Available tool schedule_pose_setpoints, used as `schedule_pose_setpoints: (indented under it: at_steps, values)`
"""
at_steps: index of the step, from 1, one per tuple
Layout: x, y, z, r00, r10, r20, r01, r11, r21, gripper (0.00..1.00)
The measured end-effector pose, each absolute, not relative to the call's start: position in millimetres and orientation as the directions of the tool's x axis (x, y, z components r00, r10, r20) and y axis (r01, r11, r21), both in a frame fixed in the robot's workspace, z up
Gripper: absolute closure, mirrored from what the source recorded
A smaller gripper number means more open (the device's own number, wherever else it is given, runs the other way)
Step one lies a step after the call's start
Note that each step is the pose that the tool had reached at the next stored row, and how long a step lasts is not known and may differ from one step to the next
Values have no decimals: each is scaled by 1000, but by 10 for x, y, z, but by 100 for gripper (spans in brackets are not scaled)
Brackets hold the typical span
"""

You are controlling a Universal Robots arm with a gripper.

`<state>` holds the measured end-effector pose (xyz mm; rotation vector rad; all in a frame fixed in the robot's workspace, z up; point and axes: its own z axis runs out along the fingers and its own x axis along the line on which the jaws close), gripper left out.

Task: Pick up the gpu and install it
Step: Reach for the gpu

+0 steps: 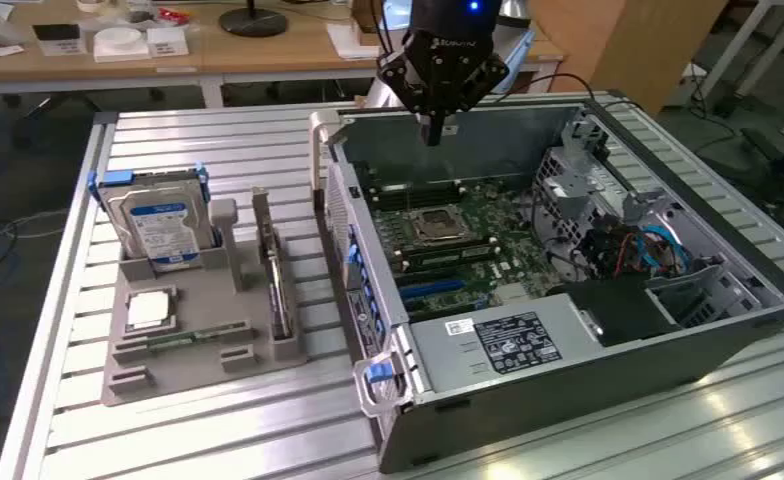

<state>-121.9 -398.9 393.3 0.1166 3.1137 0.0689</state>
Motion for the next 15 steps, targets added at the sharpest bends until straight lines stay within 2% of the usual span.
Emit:
schedule_pose_setpoints:
  at_steps: [15]
  values:
    - [-1252, -3988, 3933, -997, 75, -23, 74, 996, 45, 89]
